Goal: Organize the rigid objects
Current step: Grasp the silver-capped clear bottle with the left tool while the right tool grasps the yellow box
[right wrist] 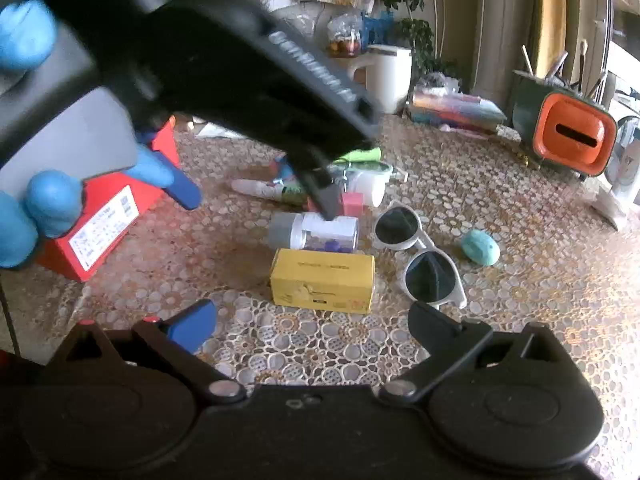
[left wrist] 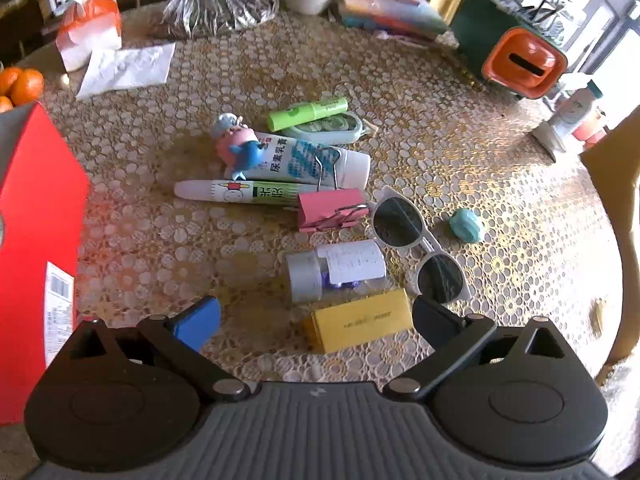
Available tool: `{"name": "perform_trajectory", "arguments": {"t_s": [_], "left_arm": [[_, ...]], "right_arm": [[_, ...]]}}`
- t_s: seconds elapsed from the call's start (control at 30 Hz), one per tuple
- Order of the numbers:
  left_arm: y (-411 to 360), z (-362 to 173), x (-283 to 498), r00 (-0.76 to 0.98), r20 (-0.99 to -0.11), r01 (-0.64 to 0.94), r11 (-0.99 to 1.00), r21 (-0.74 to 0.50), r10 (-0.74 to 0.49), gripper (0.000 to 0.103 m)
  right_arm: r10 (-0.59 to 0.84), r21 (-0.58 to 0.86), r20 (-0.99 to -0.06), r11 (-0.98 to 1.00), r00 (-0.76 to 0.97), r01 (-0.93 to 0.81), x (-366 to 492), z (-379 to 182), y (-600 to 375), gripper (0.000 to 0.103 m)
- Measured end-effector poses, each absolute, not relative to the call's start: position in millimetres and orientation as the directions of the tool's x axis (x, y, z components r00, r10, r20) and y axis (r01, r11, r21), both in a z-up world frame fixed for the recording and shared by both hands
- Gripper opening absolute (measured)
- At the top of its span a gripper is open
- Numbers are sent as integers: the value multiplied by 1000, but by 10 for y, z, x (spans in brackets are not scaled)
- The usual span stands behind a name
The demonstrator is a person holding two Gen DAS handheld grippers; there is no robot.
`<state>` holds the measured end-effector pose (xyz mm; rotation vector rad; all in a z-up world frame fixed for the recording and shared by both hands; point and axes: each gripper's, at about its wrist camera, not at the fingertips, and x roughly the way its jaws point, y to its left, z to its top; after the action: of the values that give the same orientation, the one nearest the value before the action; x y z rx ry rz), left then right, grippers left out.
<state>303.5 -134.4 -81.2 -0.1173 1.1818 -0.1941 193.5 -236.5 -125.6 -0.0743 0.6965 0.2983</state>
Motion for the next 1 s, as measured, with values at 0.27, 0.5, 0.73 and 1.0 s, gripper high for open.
{"name": "perform_trajectory", "arguments": {"t_s": [0.27,0.5,0.73,1.0], "left_arm": [[-1441,-1007,3268,308,-927,11,975,-223,-215,103],[-1488,-1217,3395,264,-937,-33,969,-244,-227,103],[-1485,-1325,3452,255,-944,-56,971,-230,-209,103],[-1507,-1369,3437,266,-945,-39,977,-208,-190,102]], "right_arm": [[255,41,-656,952,710,-304,2113,-1364,-2337,102],[251,51,-656,956,712,-290,2235,-1417,-2306,99],[238,32,-662,956,711,-290,2286,-1464,-2221,95],[221,13,-670,958,708,-287,2291,-1514,-2202,85]]}}
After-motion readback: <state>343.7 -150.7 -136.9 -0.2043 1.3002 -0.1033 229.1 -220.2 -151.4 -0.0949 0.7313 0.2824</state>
